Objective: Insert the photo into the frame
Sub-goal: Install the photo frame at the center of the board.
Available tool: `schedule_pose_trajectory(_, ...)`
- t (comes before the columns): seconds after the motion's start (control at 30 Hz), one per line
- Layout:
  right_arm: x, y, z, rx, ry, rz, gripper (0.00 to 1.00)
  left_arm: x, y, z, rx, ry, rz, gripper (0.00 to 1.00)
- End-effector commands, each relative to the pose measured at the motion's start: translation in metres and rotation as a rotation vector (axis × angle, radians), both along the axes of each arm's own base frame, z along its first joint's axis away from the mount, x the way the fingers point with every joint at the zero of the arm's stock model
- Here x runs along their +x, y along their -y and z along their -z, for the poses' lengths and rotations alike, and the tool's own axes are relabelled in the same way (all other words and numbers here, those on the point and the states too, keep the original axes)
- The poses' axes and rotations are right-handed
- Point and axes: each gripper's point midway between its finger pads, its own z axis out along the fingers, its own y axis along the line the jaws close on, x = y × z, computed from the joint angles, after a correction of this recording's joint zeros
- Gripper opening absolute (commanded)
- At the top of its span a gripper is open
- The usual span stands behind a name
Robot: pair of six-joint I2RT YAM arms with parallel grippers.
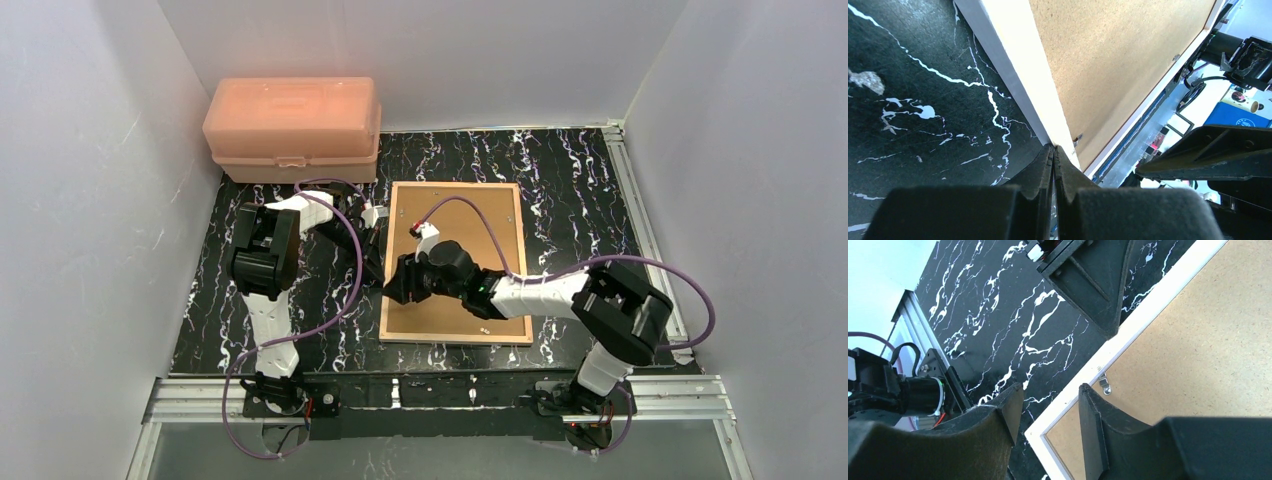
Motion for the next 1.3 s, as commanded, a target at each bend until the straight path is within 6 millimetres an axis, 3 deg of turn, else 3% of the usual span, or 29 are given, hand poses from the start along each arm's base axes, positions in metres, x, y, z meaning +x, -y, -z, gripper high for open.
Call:
schedule_pose_trajectory(0.0, -0.007, 0.012, 0.014, -0.035, -0.026, -0.001, 0.53, -0.006, -0.002, 0.002, 0.036, 0.024, 0.040, 0.00)
schedule_pose_trajectory(0.17, -0.008, 0.007, 0.022, -0.025, -0.056, -0.005, 0.54, -0.007, -0.002, 0.002, 0.036, 0.019, 0.038, 0.00)
schedule_pose_trajectory(0.7, 0.029, -0.008, 0.025, -0.053, 0.006, 0.016, 0.61, -0.008, -0.001, -0.001, 0.025, 0.016, 0.042, 0.00)
schedule_pose_trajectory(1.07, 0.016, -0.017, 0.050, -0.036, -0.089, -0.039, 0.60, -0.008, -0.001, -0.001, 0.025, 0.018, 0.043, 0.00)
schedule_pose_trajectory(1.27, 0.011, -0.016, 0.052, -0.029, -0.109, -0.044, 0.59, -0.007, -0.001, -0.001, 0.027, 0.024, 0.043, 0.00)
